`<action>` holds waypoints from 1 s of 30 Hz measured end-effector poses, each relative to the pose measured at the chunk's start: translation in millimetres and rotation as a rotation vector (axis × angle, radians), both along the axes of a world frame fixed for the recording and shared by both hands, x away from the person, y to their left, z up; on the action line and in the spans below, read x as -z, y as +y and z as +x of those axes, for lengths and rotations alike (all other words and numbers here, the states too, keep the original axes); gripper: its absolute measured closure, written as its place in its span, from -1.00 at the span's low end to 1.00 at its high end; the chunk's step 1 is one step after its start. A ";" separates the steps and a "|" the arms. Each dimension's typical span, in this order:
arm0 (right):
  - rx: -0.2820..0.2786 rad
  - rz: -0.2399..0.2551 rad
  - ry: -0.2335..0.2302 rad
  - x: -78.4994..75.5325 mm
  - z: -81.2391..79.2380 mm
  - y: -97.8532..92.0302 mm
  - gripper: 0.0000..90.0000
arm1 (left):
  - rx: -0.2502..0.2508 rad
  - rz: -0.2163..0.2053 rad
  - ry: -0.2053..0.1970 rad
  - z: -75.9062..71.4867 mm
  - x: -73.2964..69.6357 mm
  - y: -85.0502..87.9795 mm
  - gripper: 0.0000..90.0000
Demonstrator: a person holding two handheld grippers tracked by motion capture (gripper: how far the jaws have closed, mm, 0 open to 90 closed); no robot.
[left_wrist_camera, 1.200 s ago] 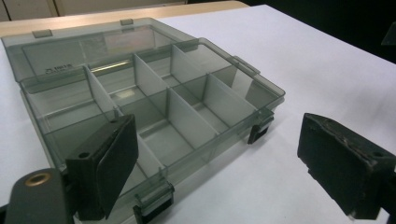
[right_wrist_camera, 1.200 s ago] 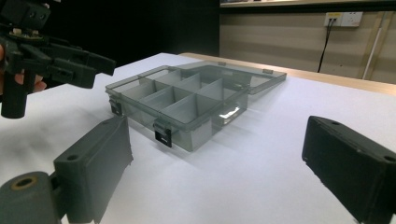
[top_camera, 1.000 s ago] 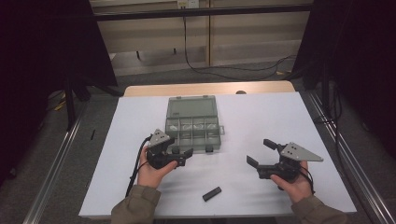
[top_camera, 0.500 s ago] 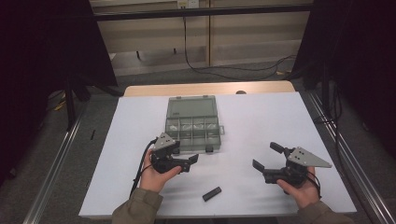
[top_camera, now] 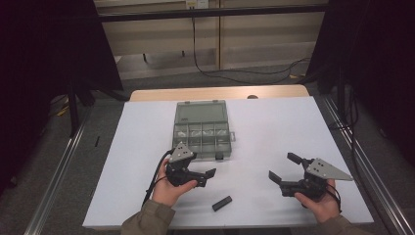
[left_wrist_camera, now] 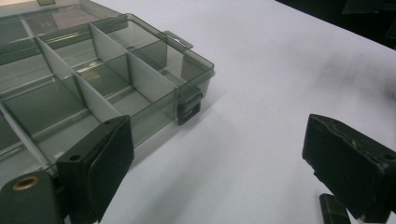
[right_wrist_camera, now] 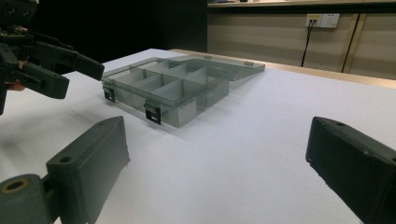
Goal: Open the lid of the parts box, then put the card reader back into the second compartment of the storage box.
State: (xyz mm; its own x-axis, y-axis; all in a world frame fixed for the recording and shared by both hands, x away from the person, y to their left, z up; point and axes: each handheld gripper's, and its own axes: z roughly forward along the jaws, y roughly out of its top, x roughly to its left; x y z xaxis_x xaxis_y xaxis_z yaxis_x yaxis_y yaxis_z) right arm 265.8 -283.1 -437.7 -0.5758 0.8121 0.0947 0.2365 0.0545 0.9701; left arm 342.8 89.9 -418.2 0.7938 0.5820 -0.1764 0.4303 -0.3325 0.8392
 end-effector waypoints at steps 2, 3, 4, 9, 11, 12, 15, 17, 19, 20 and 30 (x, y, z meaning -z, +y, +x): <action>-0.002 0.004 0.001 0.2 -1.1 -0.8 -0.89 | 0.009 0.007 0.002 -1.2 0.2 -2.1 -0.80; -0.001 -0.001 -0.001 0.4 -1.4 -1.6 -0.89 | 0.015 0.012 0.000 -1.6 0.6 -3.2 -0.80; -0.001 -0.002 -0.001 0.5 -1.6 -2.3 -0.89 | 0.019 0.015 0.000 -2.4 0.8 -4.4 -0.80; 0.002 0.002 0.001 0.4 -2.4 -3.5 -0.89 | 0.048 0.018 0.019 -6.8 1.8 -8.6 -0.82; -0.001 -0.001 -0.001 0.1 -2.0 -3.5 -0.89 | 0.053 0.023 0.016 -8.6 0.1 -8.8 -0.82; -0.002 0.000 -0.001 0.0 -1.6 -3.4 -0.89 | 0.054 0.021 0.015 -9.3 -0.5 -8.7 -0.82; -0.002 0.000 0.000 0.5 -0.2 -3.5 -0.89 | 0.058 0.020 0.018 -11.7 -0.5 -9.7 -0.82; -0.004 0.000 0.000 0.8 0.6 -3.4 -0.89 | 0.068 0.030 0.024 -12.7 0.6 -11.0 -0.83; -0.006 -0.002 -0.002 0.6 1.2 -2.9 -0.89 | 0.075 0.033 0.029 -13.5 2.3 -12.4 -0.84; -0.007 0.000 -0.003 0.4 1.3 -2.6 -0.89 | 0.077 0.036 0.029 -14.2 2.9 -13.0 -0.84; -0.012 -0.003 -0.005 0.1 1.2 -1.0 -0.89 | 0.103 0.052 0.032 -18.6 6.2 -16.7 -0.84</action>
State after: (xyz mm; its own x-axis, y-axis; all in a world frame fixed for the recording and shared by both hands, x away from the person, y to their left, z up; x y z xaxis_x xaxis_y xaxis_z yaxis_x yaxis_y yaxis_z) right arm 267.0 -284.1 -437.8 -0.5863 0.8052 0.0894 0.2312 0.0606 0.9710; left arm 324.2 73.2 -424.4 0.8445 0.5063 -0.1748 0.4181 -0.4191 0.8060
